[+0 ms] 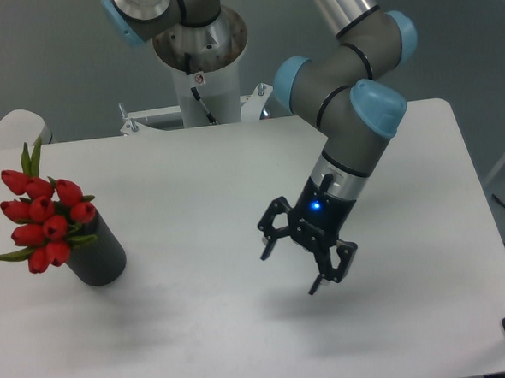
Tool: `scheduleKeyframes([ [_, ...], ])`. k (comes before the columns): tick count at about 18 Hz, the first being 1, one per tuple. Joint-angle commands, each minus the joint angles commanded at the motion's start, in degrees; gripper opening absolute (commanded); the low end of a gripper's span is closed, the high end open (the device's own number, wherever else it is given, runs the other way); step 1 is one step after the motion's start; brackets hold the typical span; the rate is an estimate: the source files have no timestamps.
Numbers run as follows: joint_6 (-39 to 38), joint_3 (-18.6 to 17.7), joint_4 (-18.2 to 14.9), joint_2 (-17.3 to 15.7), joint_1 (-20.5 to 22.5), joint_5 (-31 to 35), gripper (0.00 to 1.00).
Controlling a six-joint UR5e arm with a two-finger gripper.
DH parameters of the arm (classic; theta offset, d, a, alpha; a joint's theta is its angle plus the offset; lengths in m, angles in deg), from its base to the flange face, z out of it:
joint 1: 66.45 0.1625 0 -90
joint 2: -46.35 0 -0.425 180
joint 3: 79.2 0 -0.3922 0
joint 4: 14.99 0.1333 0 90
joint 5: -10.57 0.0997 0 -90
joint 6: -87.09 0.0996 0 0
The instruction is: Insert the flowers into the vase
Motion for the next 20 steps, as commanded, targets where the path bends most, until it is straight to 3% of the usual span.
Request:
scheduleKeyframes([
  [3,3.9,3.6,-5.6,2.2,-1.0,8.3,1.0],
  [6,5.9,5.4,-7.5,4.0,-2.0,13.9,1.0],
  [10,11.3,7.6,-10.6,5.7,-6.2,28.0,1.0],
  [20,12.9,7.9,-10.9,6.6,-6.4,27.8,1.0],
])
